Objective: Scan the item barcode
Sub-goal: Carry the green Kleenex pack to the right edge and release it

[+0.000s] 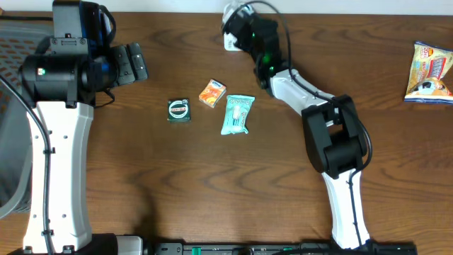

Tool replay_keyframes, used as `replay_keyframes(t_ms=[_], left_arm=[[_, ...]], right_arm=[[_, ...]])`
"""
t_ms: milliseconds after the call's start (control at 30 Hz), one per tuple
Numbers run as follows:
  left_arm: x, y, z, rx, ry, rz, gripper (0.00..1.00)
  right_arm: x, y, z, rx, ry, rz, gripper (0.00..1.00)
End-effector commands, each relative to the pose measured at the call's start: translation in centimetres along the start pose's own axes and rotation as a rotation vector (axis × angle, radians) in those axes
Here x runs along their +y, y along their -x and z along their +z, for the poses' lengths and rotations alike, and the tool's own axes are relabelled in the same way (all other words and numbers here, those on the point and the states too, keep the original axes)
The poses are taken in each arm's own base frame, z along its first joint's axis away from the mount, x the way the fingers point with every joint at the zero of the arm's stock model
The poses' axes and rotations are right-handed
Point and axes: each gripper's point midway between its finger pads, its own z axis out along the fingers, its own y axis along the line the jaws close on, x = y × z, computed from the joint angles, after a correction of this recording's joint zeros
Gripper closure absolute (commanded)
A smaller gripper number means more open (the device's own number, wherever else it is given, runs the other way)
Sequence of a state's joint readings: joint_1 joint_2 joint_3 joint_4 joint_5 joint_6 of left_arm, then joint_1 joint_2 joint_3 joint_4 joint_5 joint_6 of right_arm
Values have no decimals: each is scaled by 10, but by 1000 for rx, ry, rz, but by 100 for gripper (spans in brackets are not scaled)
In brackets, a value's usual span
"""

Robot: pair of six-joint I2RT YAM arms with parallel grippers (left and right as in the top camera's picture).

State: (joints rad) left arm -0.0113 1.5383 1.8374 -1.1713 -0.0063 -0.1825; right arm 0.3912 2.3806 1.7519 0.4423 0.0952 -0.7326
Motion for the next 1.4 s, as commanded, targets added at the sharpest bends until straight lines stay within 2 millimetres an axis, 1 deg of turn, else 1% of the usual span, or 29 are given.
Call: replay_keyframes(t_ms=[0, 67, 133, 200, 300, 333, 400, 467, 500, 567, 633, 767, 833, 933, 967, 1000, 1067, 1100, 1167, 1267, 1333, 1367], left_arm=[[1, -1, 2, 7, 7, 4, 2], [1, -1, 2, 7, 7, 4, 2], [1, -1, 2, 7, 7, 4, 2], [1, -1, 2, 7, 7, 4, 2], [1, -1, 2, 7, 7, 4, 2], [1, -1, 2, 7, 7, 4, 2], [1, -1, 2, 7, 7, 4, 2], [1, -1, 2, 7, 7, 4, 2], [1, -1, 2, 7, 7, 4, 2], [1, -1, 2, 7, 7, 4, 2], [1, -1, 2, 7, 7, 4, 2], [1, -1, 2, 7, 7, 4, 2], [1, -1, 2, 7, 7, 4, 2], [1, -1, 2, 7, 7, 4, 2], [1, -1, 2, 7, 7, 4, 2], [1, -1, 2, 7, 7, 4, 2], [1, -1, 2, 7, 7, 4, 2], [1, -1, 2, 7, 7, 4, 2], [1, -1, 2, 7, 7, 4, 2], [1, -1, 2, 7, 7, 4, 2], [1, -1, 2, 6, 7, 3, 2], [1, -1, 2, 7, 7, 4, 2]], right_arm=[[-45, 15, -1, 14, -101, 121, 99], [-57, 17, -6, 45, -114, 149, 99], [-75, 16, -14, 79, -134, 181, 99], [-97, 11, -24, 112, -150, 218, 99], [-131, -10, -41, 187, -170, 294, 99], [-143, -21, -48, 220, -177, 320, 99], [-166, -51, -64, 309, -189, 369, 99], [-181, -81, -79, 398, -189, 386, 99], [-188, -101, -88, 456, -187, 392, 99], [-196, -138, -105, 562, -179, 408, 99], [-202, -177, -126, 677, -166, 430, 99], [-214, -242, -165, 848, -165, 481, 99], [-222, -268, -182, 907, -177, 507, 99], [-233, -301, -205, 974, -199, 551, 99], [-235, -310, -211, 988, -205, 571, 93], [-236, -318, -217, 998, -207, 599, 81], [-234, -327, -223, 999, -181, 649, 25], [-233, -329, -225, 992, -164, 667, 1], [-228, -328, -224, 965, -122, 707, 1], [-218, -320, -217, 911, -63, 782, 1], [-208, -309, -210, 861, -14, 870, 1], [-200, -300, -205, 827, 28, 933, 1]])
